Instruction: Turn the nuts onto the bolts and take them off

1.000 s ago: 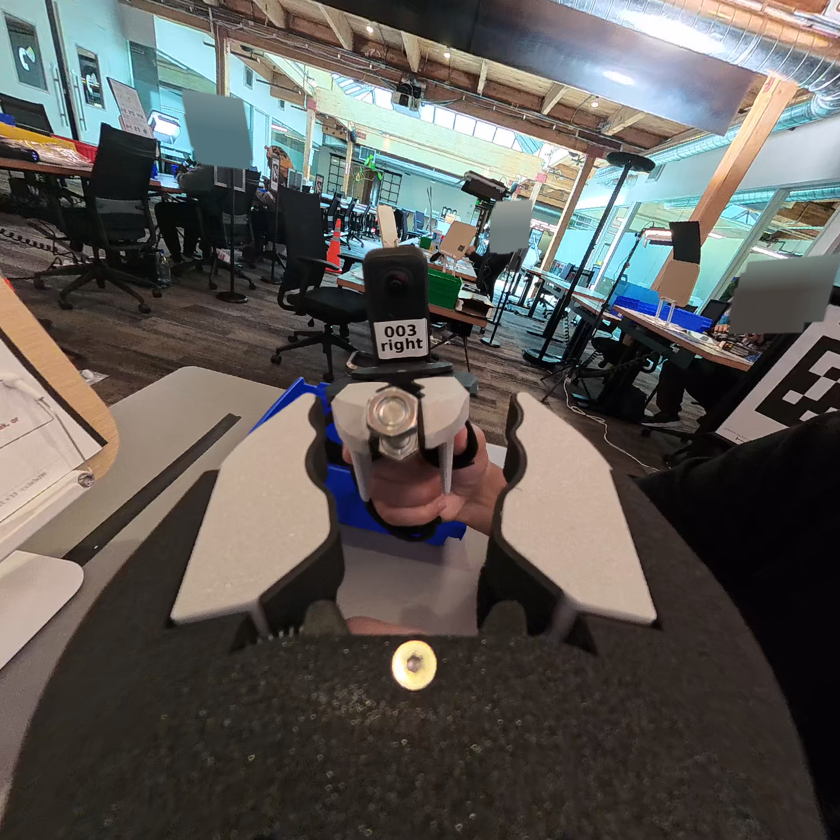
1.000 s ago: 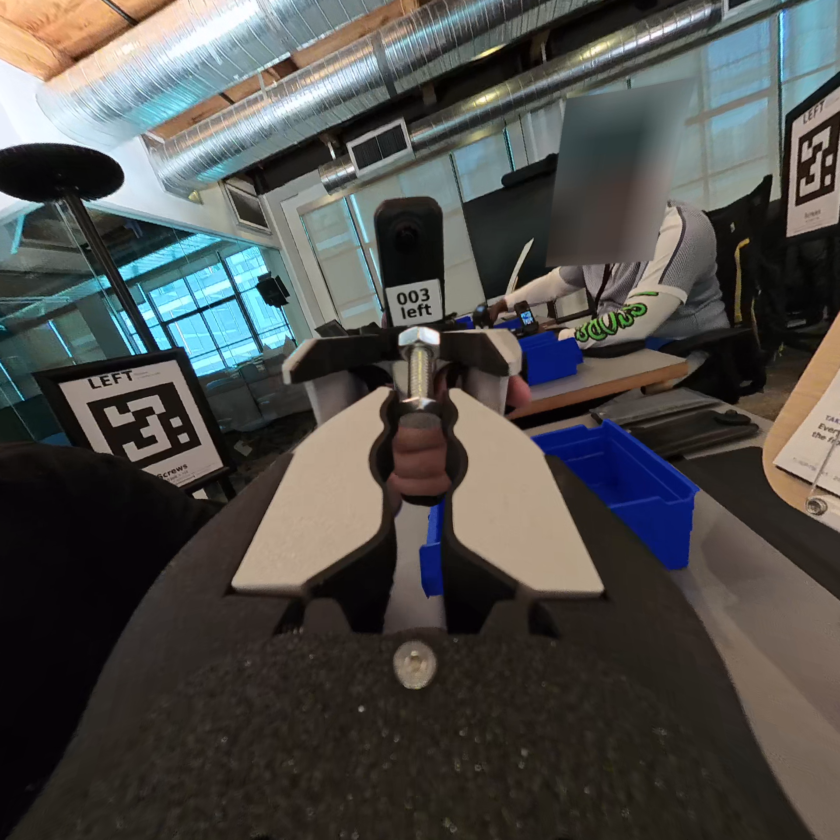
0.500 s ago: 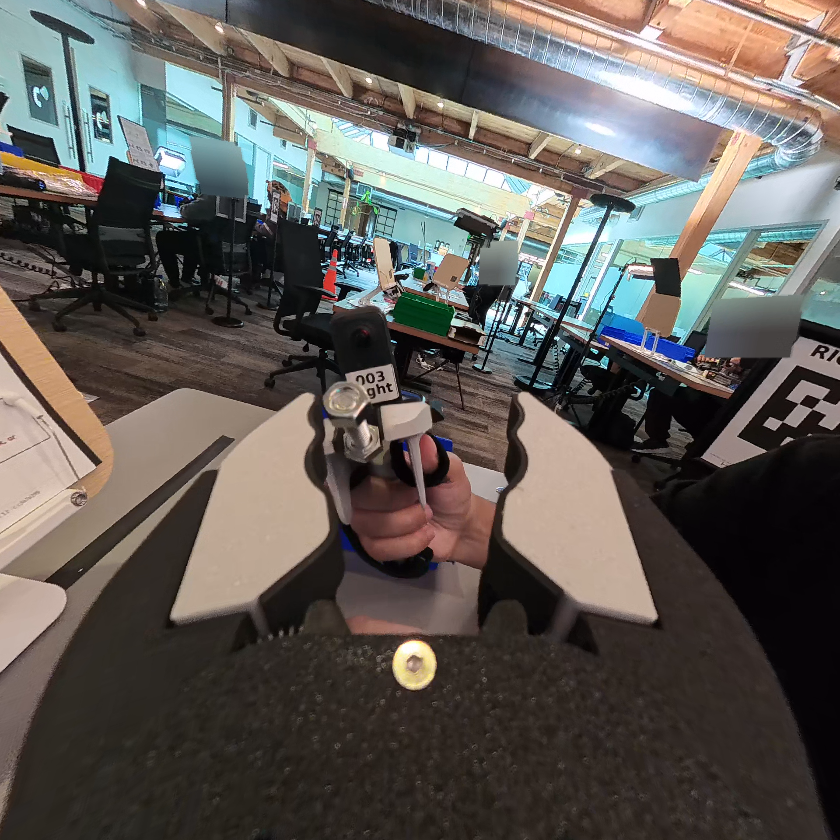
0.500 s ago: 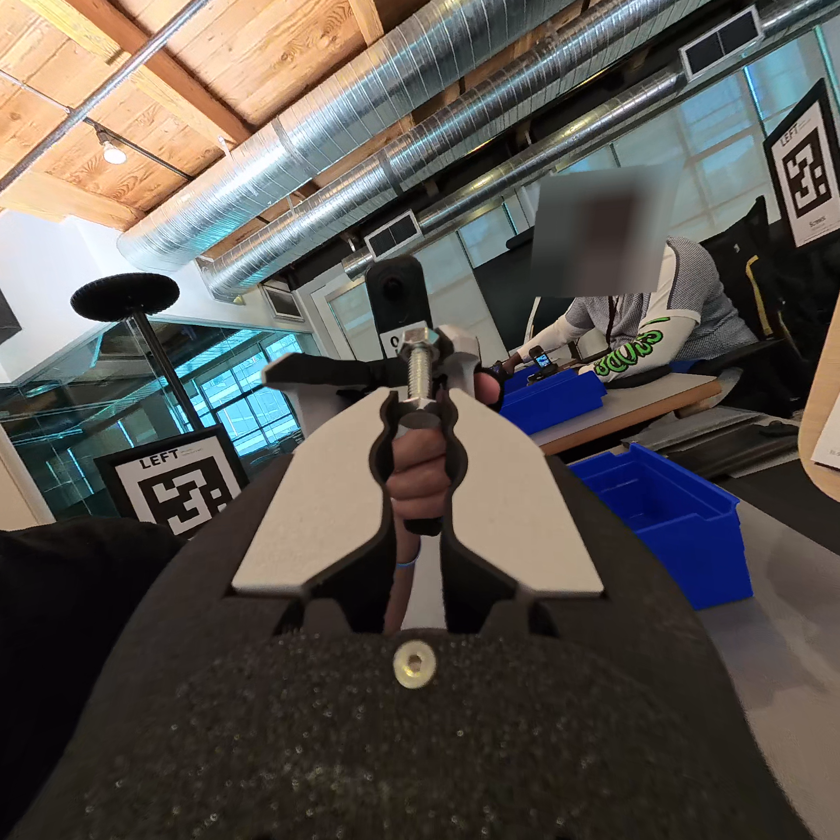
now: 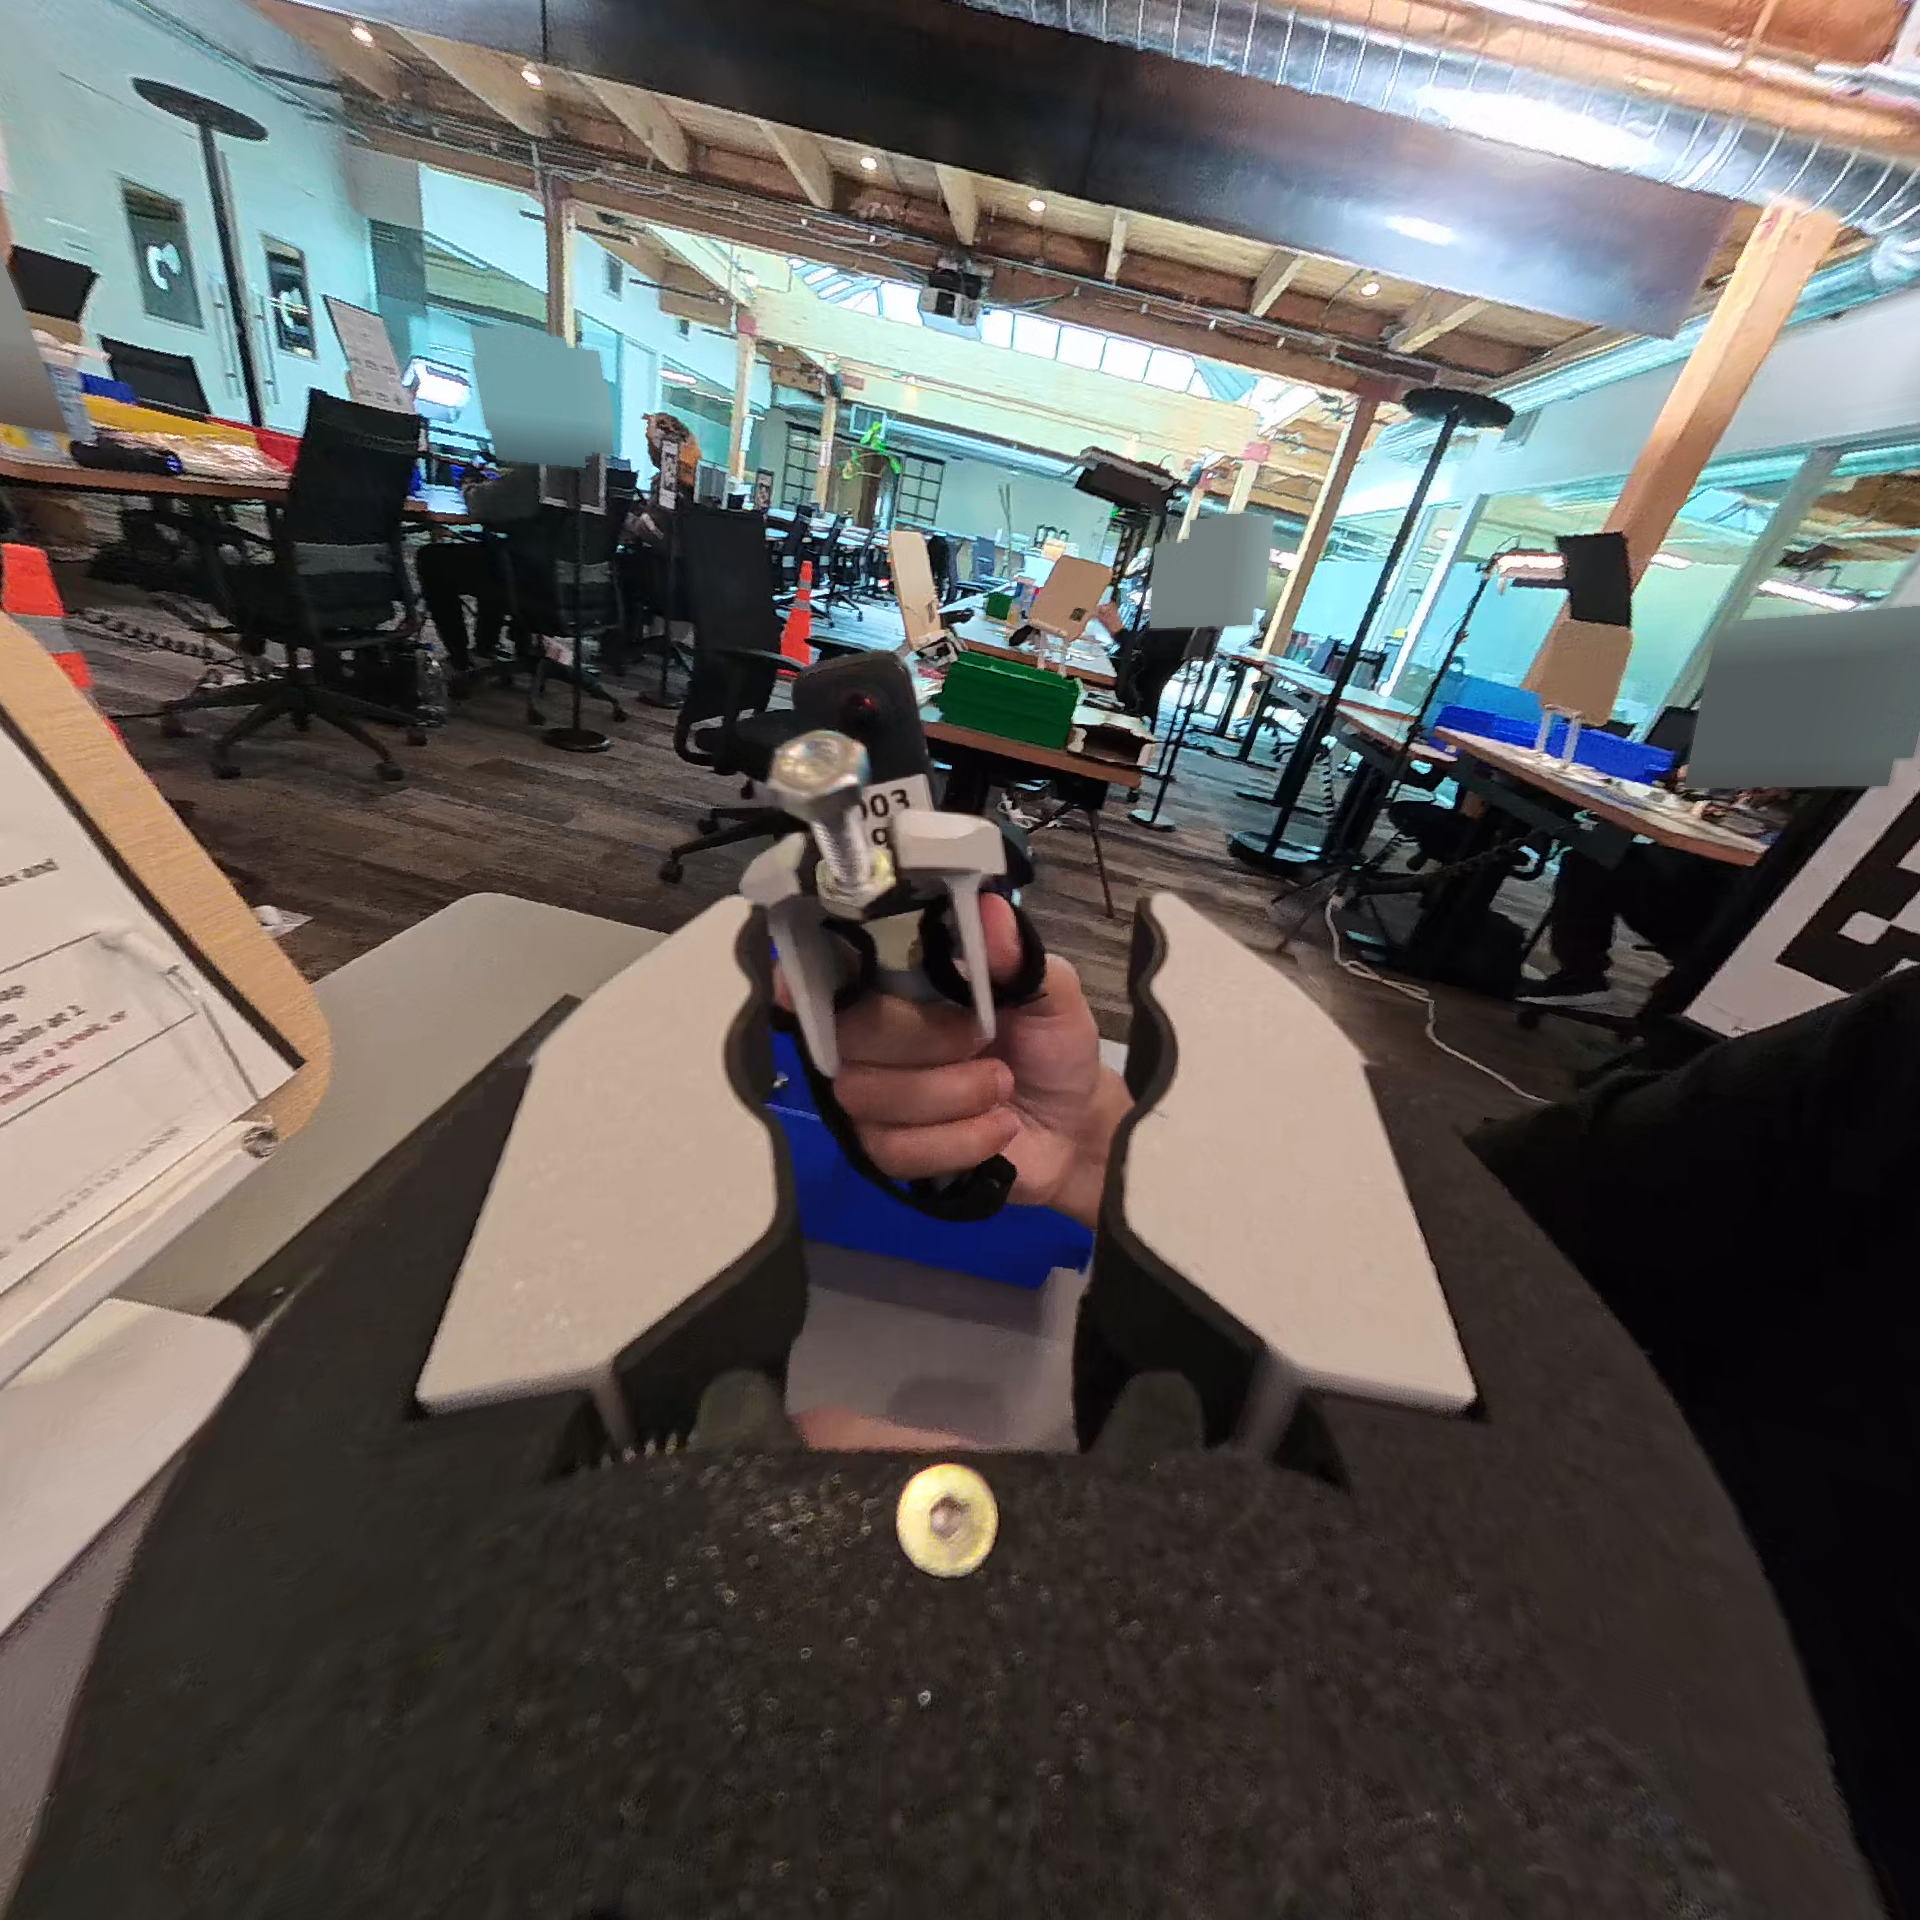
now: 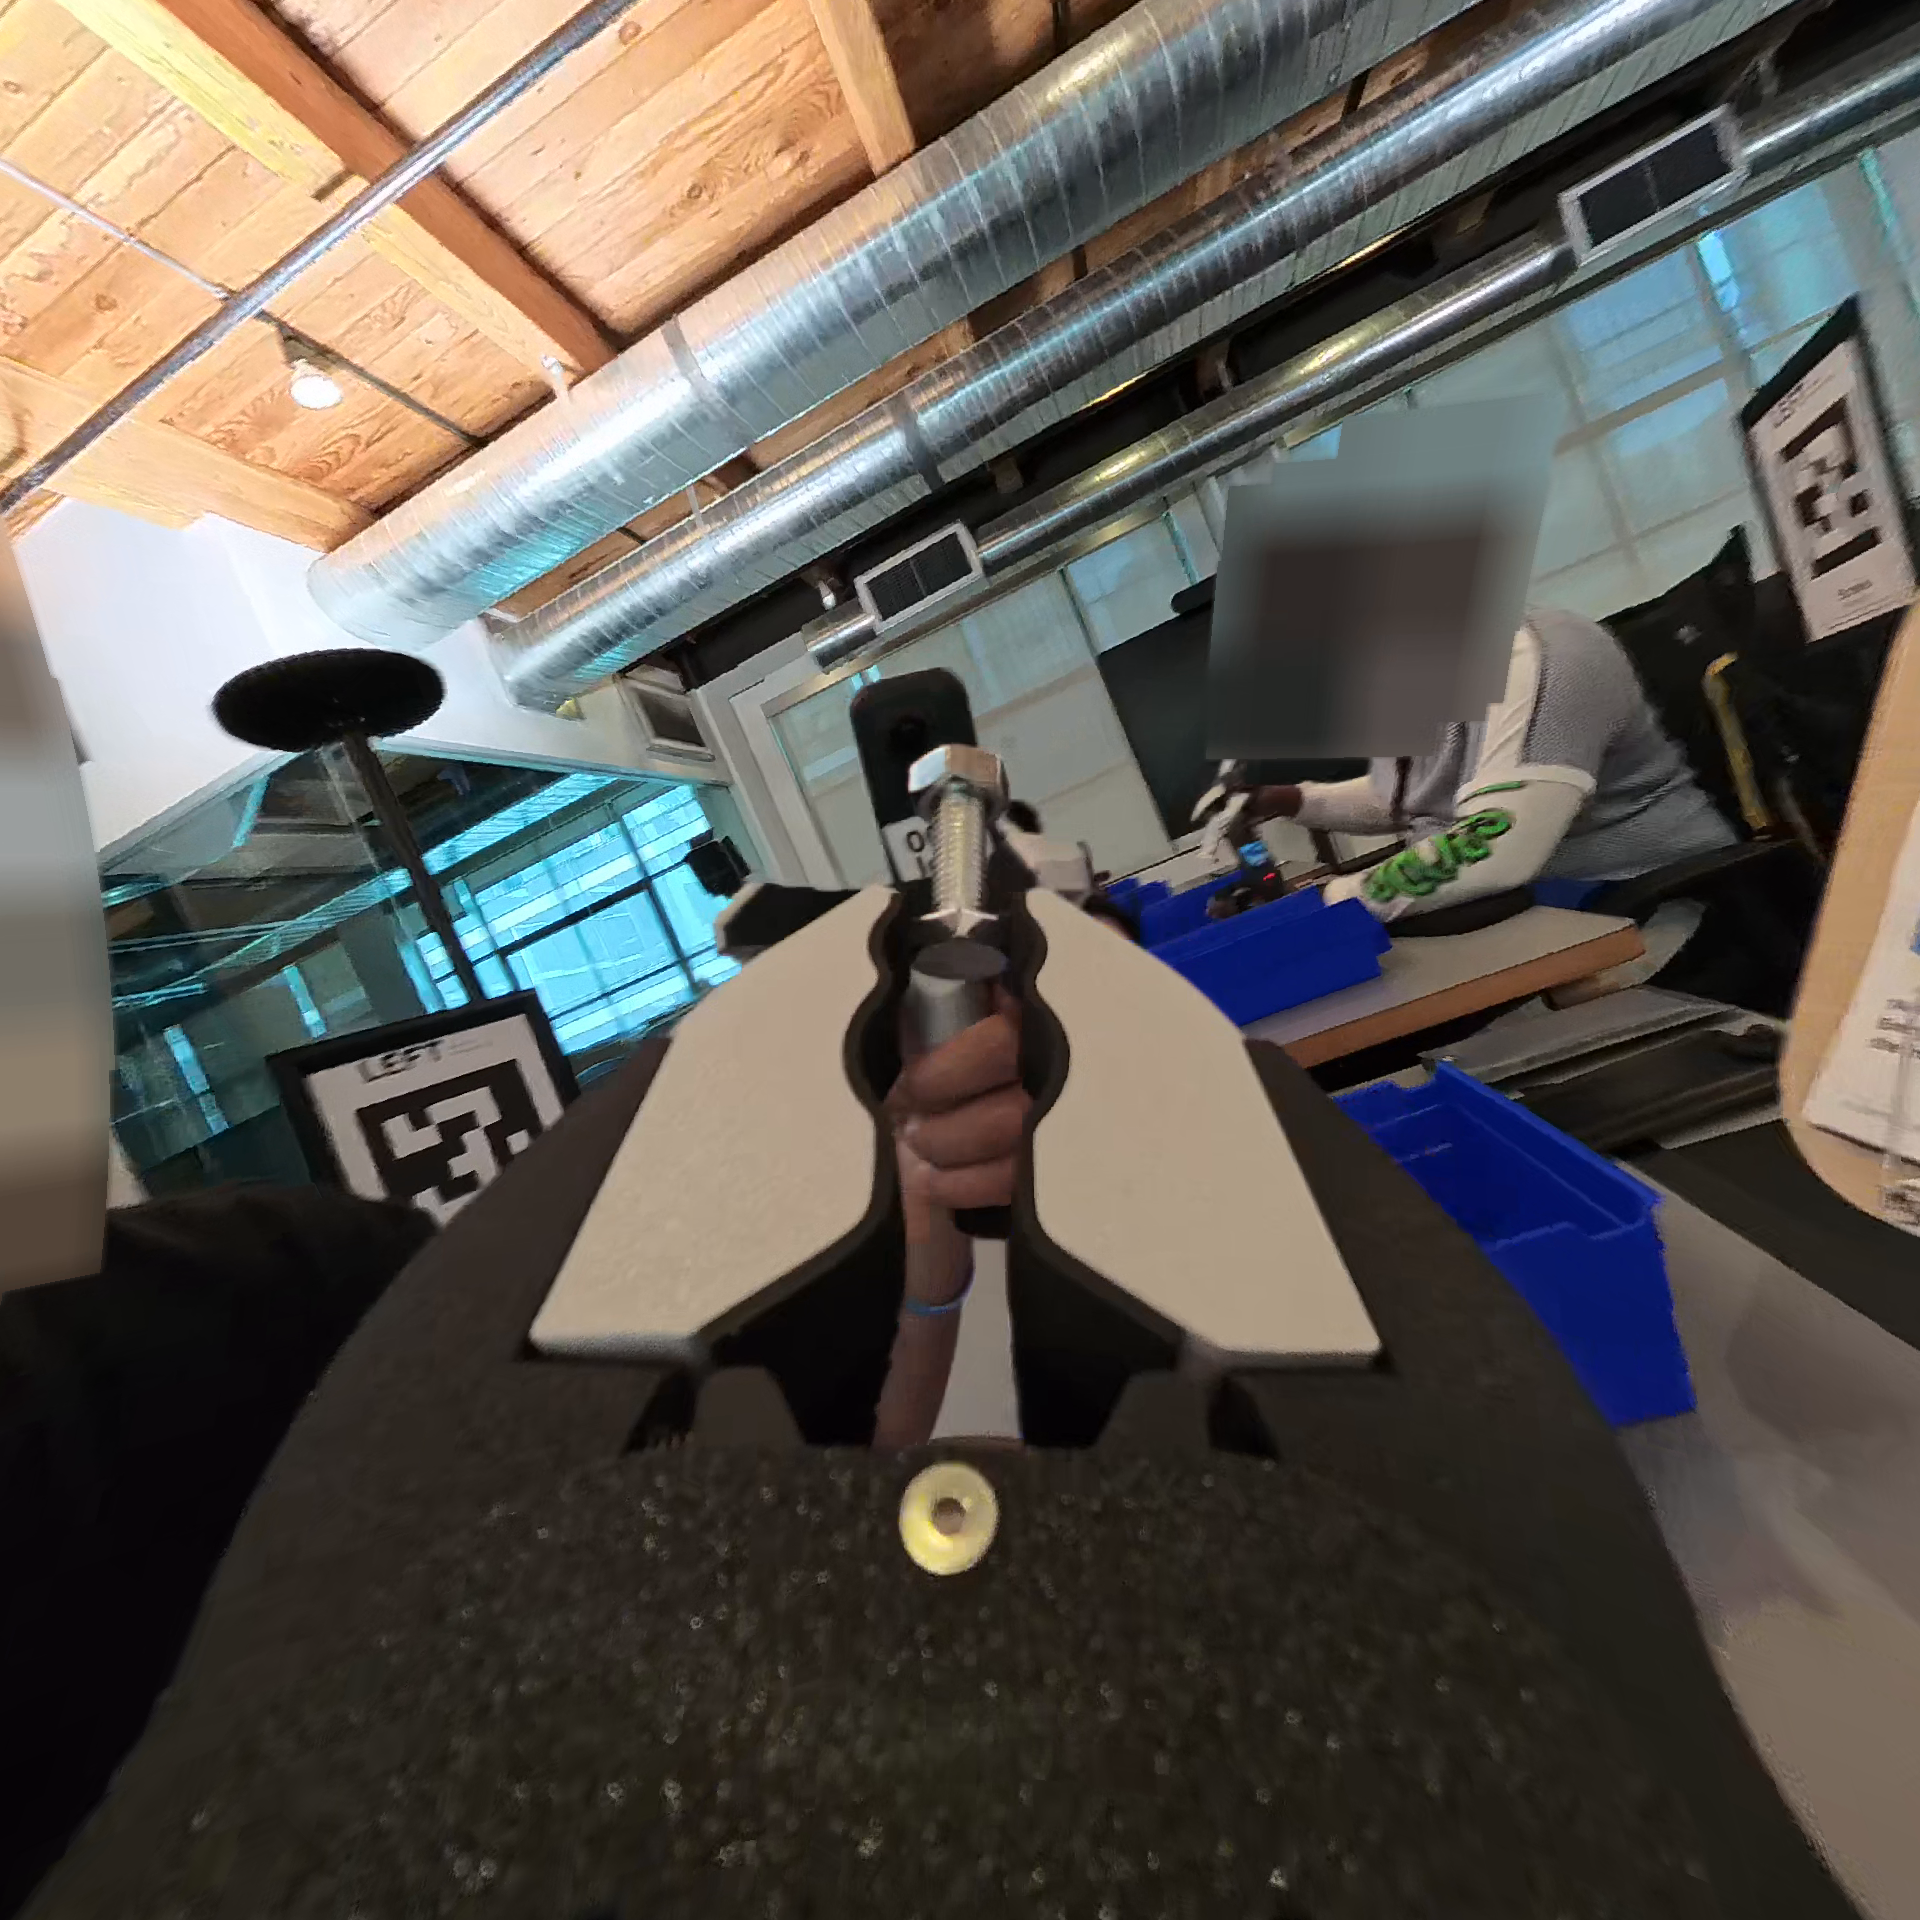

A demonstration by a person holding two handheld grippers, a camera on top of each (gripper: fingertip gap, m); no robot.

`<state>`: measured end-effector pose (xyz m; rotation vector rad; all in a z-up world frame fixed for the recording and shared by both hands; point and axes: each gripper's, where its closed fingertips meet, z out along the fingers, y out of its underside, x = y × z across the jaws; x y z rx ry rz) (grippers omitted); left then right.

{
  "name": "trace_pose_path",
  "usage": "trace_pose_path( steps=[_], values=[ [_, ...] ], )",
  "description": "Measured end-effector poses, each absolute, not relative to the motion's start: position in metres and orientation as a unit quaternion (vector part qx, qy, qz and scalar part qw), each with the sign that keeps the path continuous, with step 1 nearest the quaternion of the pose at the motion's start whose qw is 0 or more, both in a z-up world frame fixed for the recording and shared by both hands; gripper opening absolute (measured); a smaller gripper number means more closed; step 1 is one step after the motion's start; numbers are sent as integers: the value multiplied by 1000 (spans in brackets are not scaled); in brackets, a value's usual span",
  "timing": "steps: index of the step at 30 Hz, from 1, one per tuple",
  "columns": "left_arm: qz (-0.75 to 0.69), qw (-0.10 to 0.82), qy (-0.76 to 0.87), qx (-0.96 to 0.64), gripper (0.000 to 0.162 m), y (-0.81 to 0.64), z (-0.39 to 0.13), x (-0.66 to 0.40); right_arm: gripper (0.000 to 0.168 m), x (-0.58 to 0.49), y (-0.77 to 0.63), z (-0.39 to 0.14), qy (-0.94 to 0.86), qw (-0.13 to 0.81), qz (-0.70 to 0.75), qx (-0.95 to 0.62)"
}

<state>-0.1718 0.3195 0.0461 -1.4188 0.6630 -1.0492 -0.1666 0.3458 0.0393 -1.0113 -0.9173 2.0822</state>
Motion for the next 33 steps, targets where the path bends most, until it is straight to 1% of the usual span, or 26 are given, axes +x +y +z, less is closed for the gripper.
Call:
trace_pose_path(
  steps=[3, 5, 9, 12, 17, 18, 20, 23, 25, 26, 30, 33],
  values=[
    [-416, 597, 293, -620, 61, 324, 41, -177, 18, -172, 326, 38, -374, 267, 810, -365],
    [-409, 601, 300, -618, 54, 323, 41, -183, 17, -175, 315, 36, -384, 234, 821, -353],
    [-444, 602, 312, -585, 47, 309, 53, -189, 18, -183, 307, 29, -388, 195, 830, -351],
    [-438, 601, 326, -583, 39, 307, 50, -189, 18, -186, 303, 27, -384, 174, 838, -347],
    [-435, 595, 336, -586, 35, 307, 44, -189, 18, -188, 302, 24, -383, 164, 840, -348],
    [-433, 596, 334, -587, 32, 309, 44, -189, 18, -189, 301, 24, -384, 162, 840, -348],
    [-434, 596, 338, -585, 18, 309, 43, -190, 18, -189, 301, 24, -383, 164, 839, -349],
    [-437, 590, 332, -592, 17, 311, 42, -190, 18, -190, 303, 23, -385, 173, 835, -353],
    [-442, 586, 324, -597, 17, 312, 42, -190, 18, -191, 303, 22, -393, 196, 823, -360],
    [-444, 583, 319, -600, 17, 314, 42, -191, 18, -192, 305, 21, -398, 222, 811, -366],
    [-448, 574, 296, -617, 17, 319, 42, -192, 18, -194, 312, 21, -431, 369, 727, -386],
    [-434, 572, 272, -641, 16, 324, 41, -193, 18, -196, 320, 19, -455, 492, 623, -403]
  ],
)
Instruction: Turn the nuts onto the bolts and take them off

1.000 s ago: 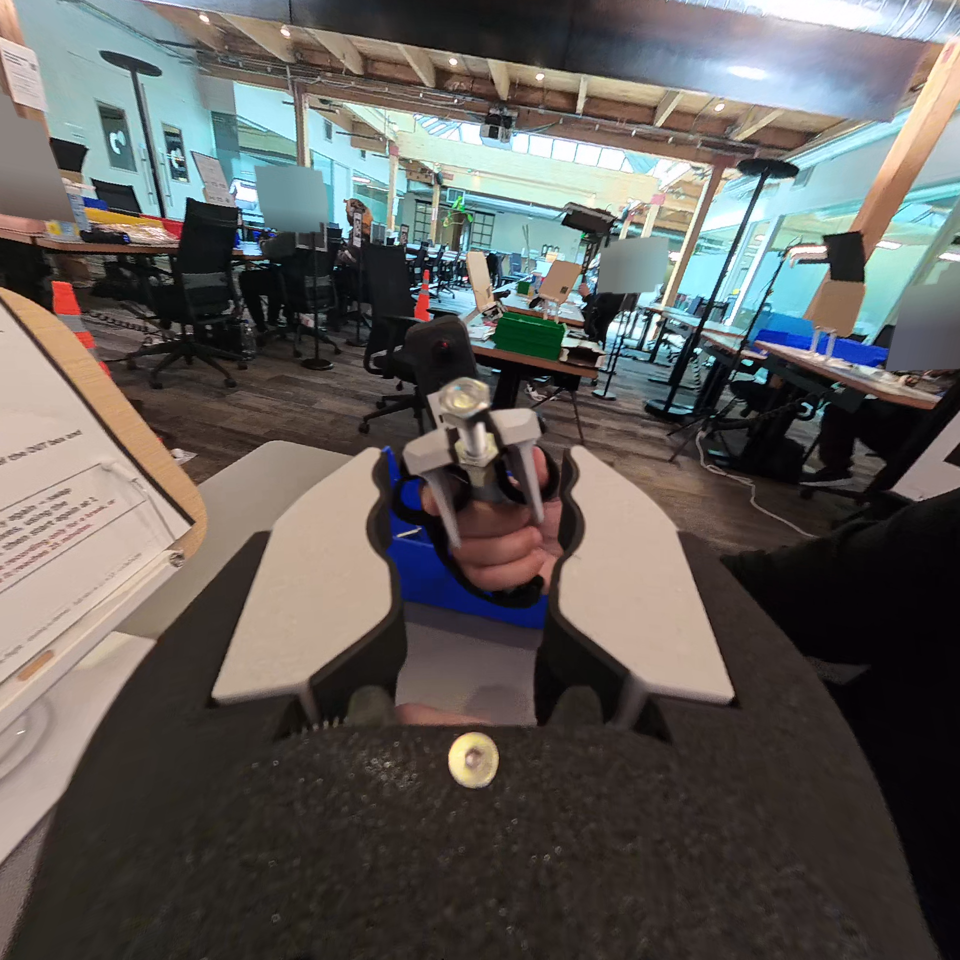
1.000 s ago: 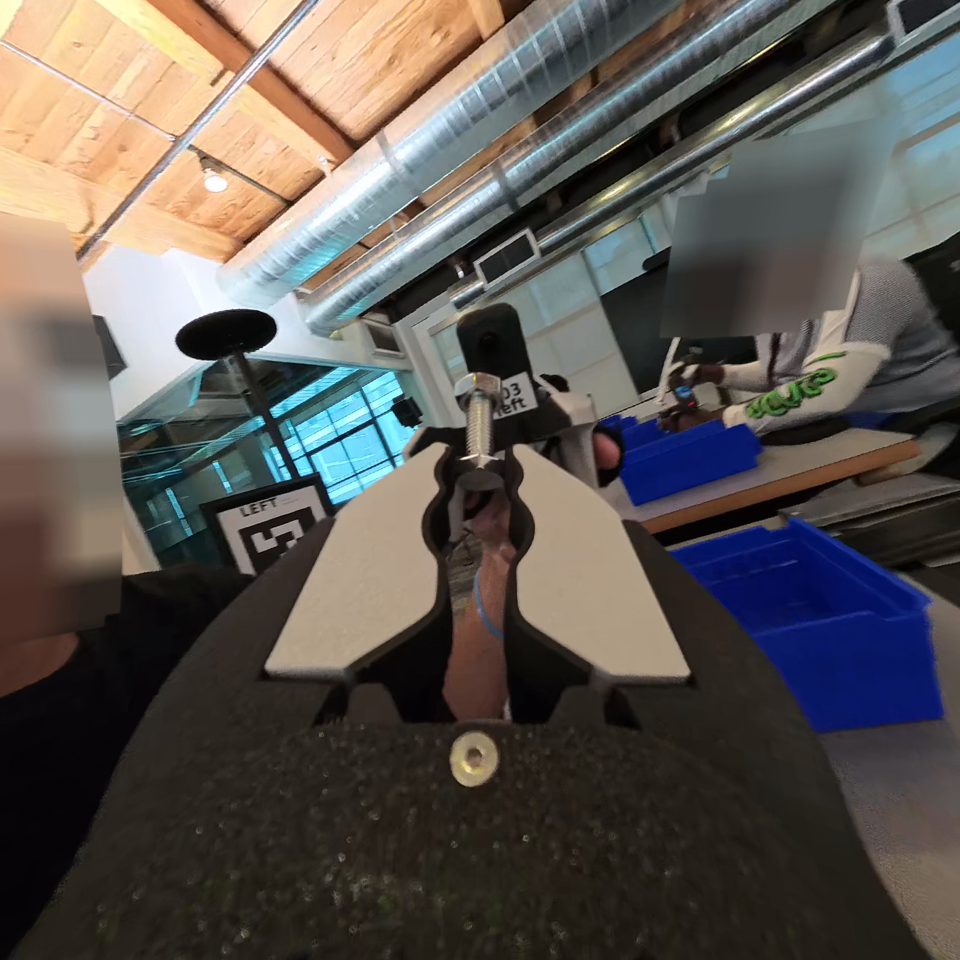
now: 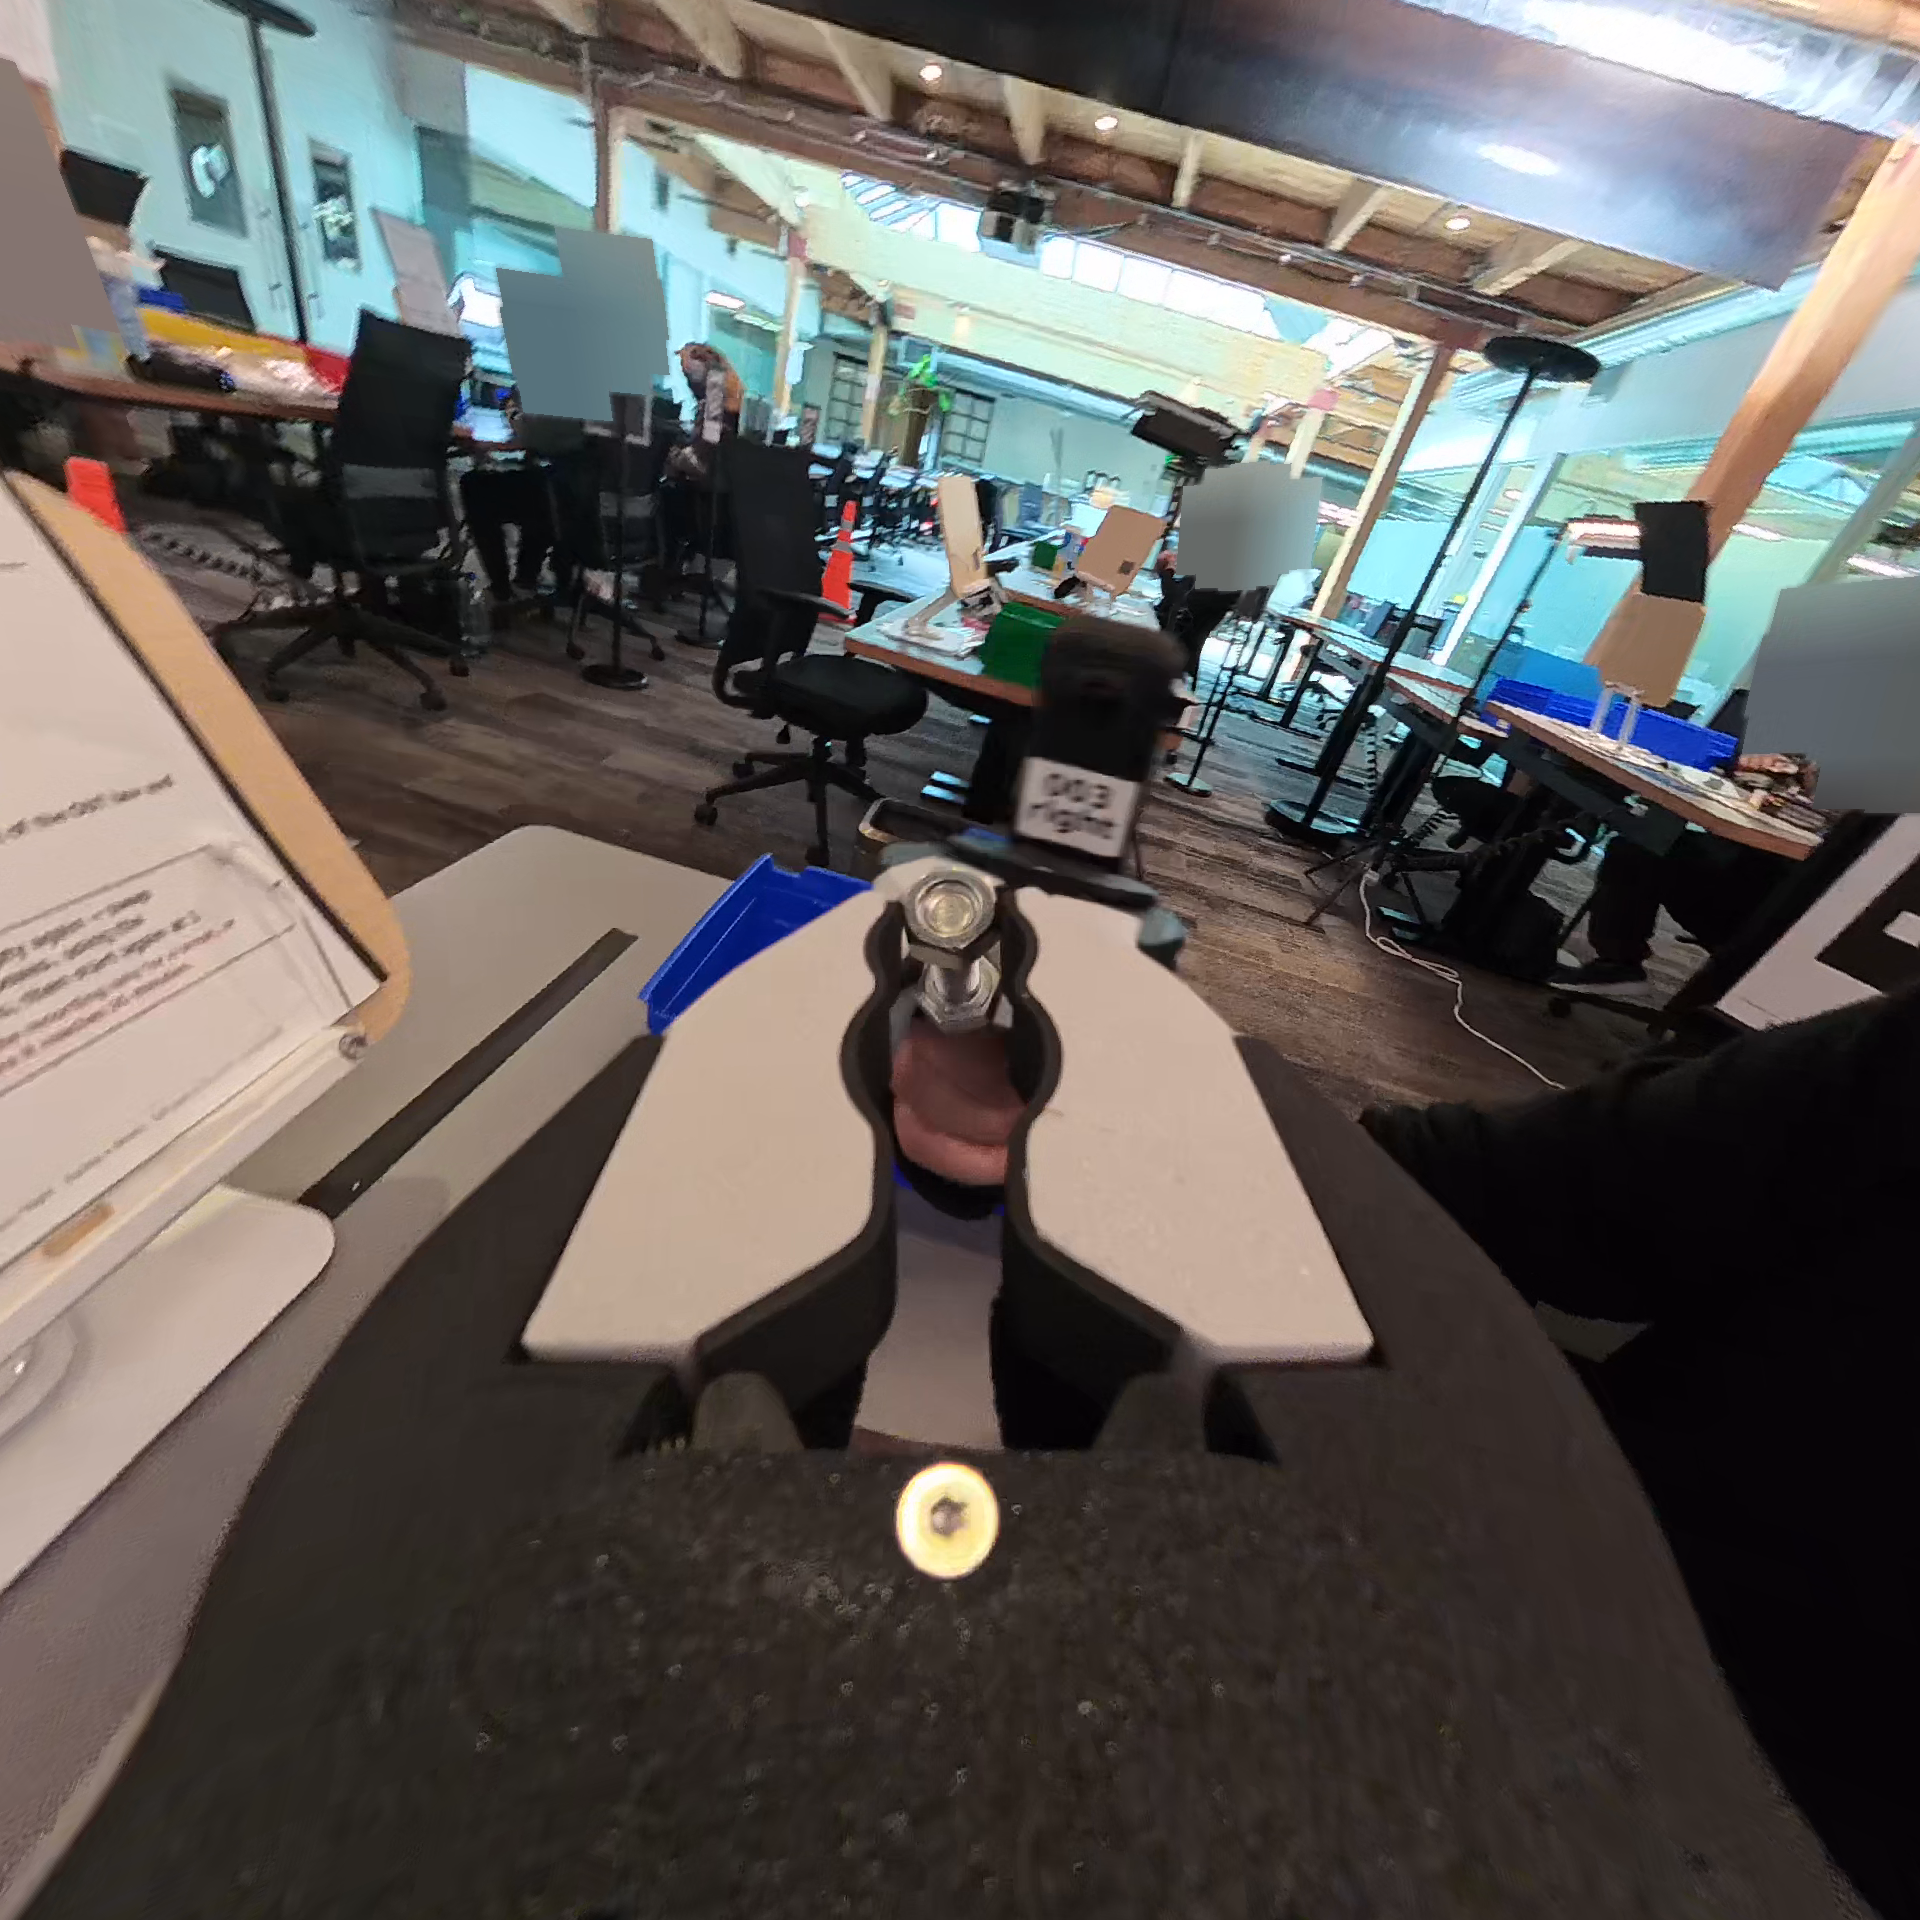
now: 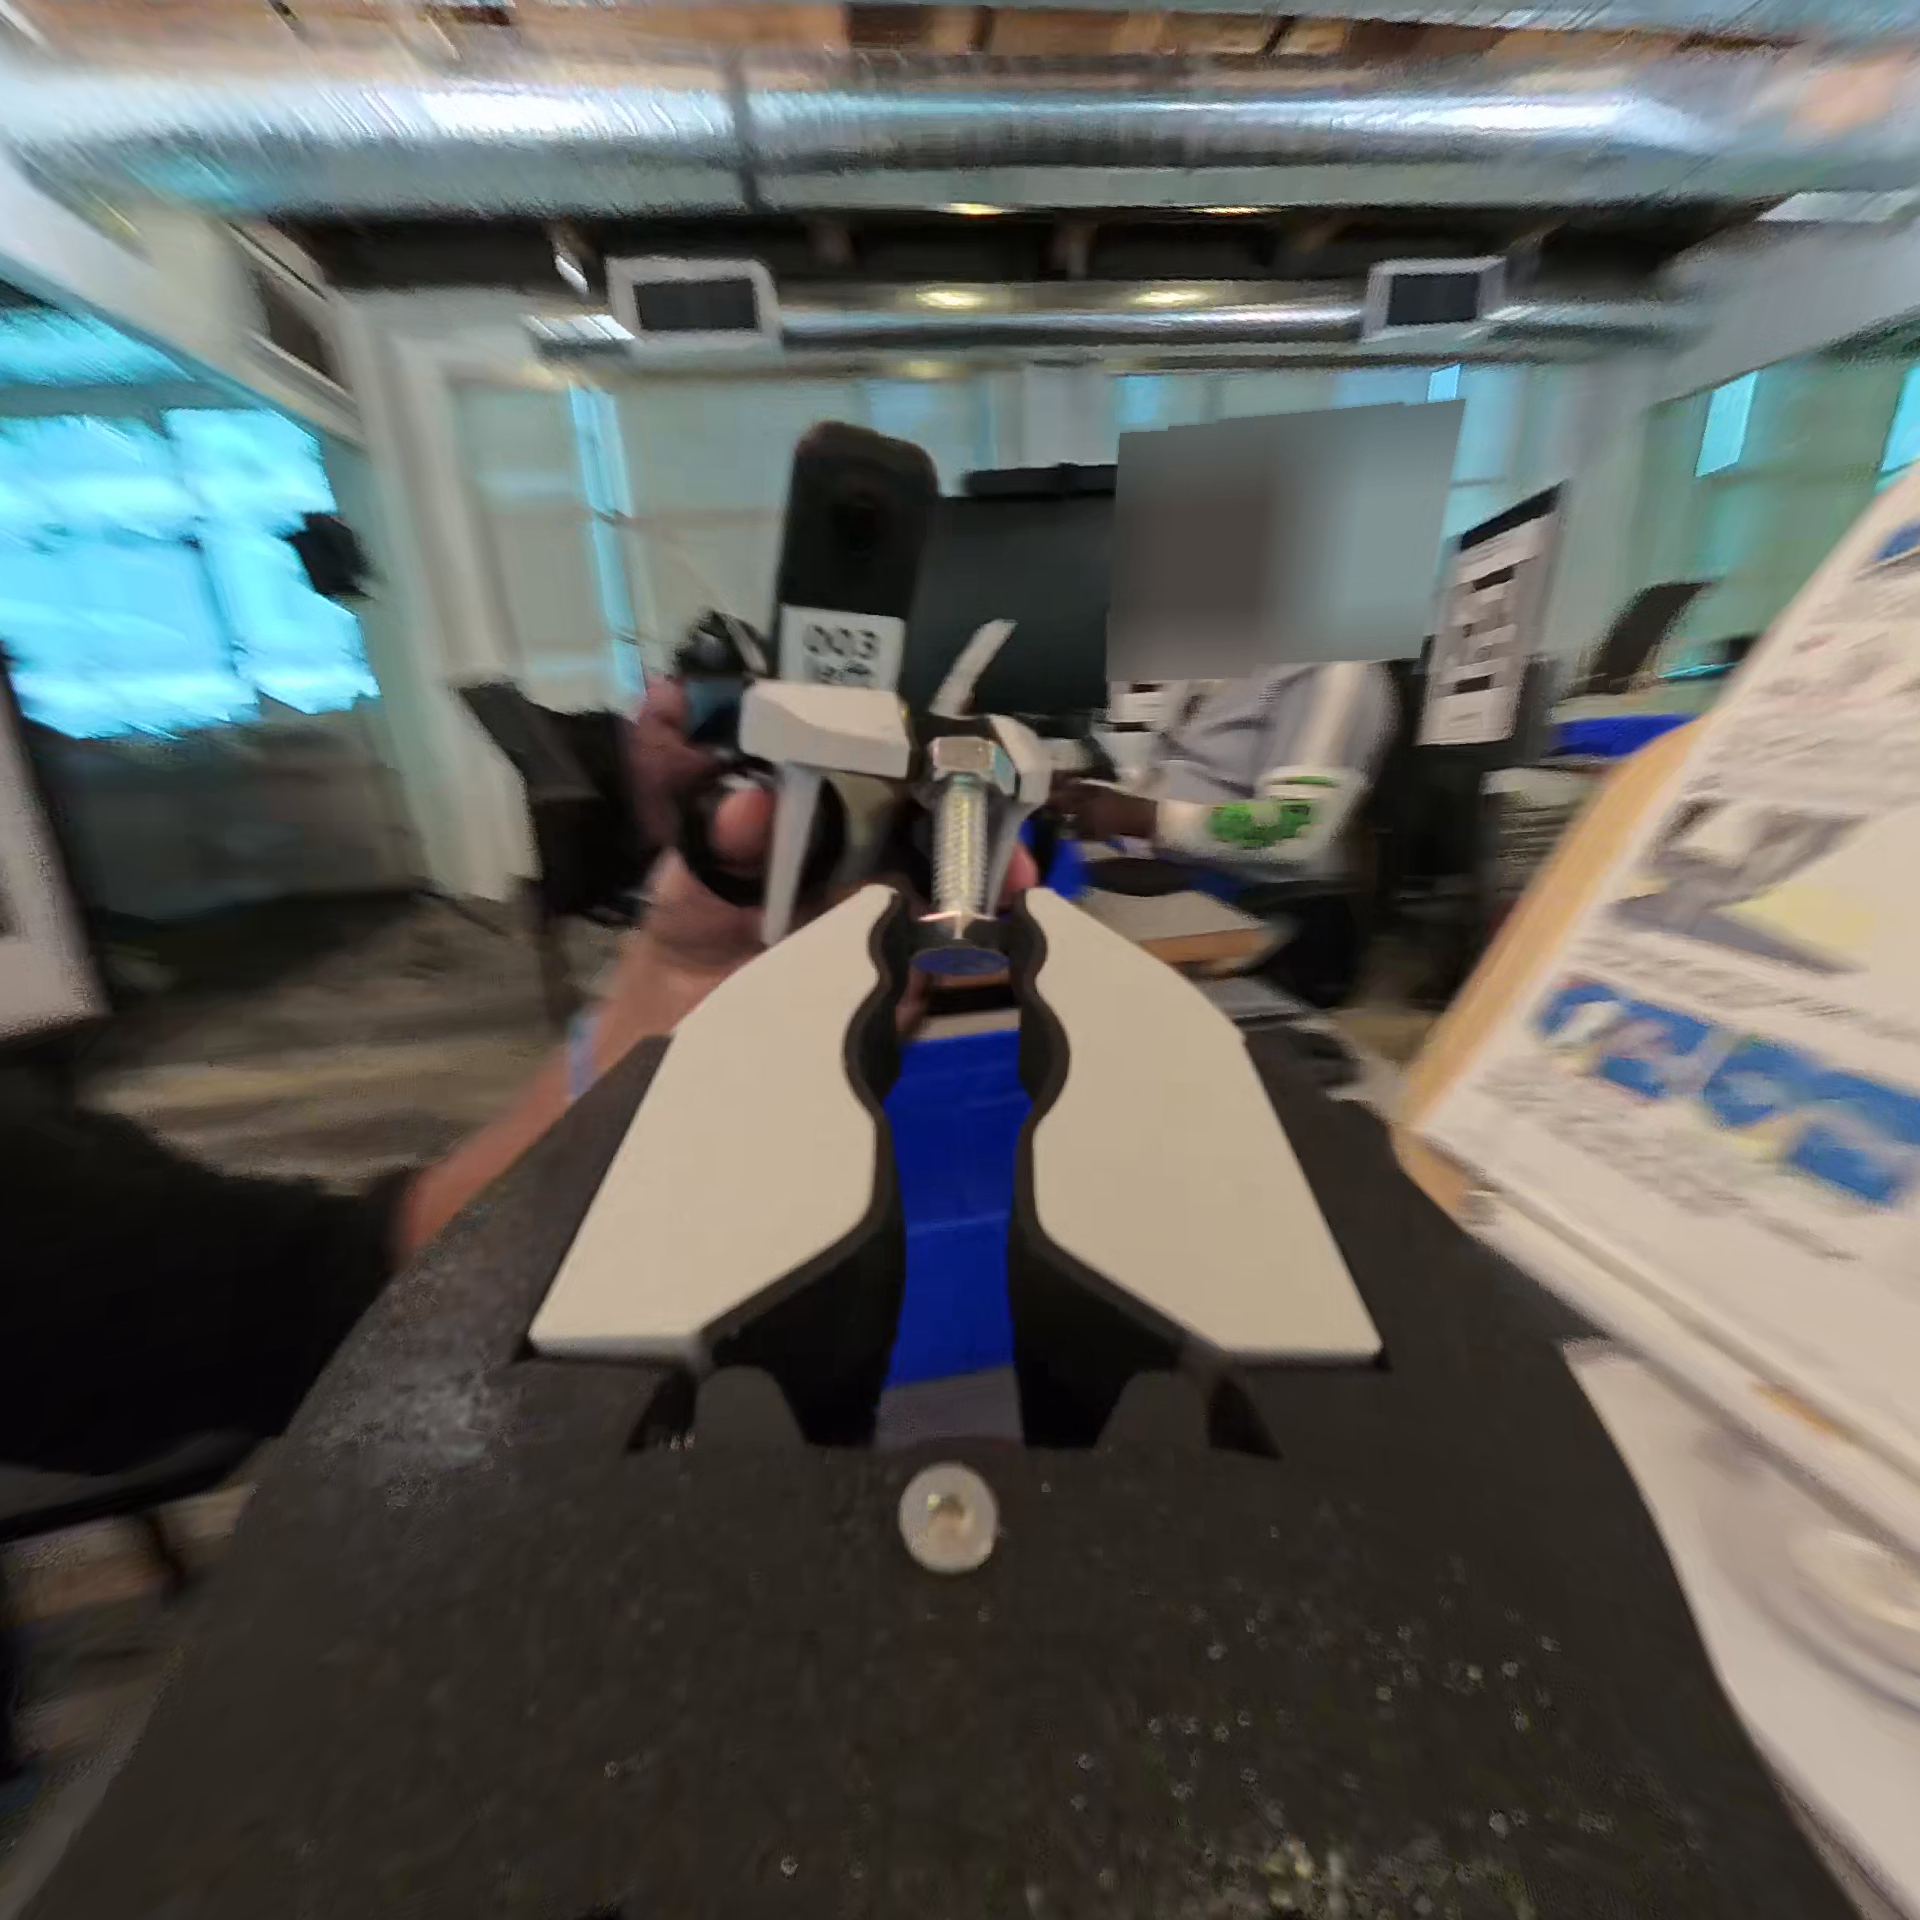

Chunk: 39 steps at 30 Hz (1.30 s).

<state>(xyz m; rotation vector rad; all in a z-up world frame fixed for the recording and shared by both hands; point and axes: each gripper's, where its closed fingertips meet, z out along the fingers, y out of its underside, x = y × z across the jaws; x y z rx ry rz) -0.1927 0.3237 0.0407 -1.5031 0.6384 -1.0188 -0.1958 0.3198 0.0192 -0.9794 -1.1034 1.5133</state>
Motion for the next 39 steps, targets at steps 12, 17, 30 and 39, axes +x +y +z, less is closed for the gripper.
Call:
trace_pose_path(
  steps=[12, 17, 30, 39],
  values=[
    [-443, 564, 184, -672, 31, 331, 44, -190, 18, -196, 335, 18, -458, 648, 429, -431],
    [-443, 601, 244, -619, 58, 318, 60, -190, 18, -193, 333, 25, -401, 499, 626, -444],
    [-531, 573, 269, -564, 57, 322, 49, -186, 18, -207, 306, 19, -311, 265, 831, -377],
    [-521, 563, 287, -573, 62, 322, 41, -170, 18, -202, 321, 19, -284, 297, 827, -384]
  ],
)
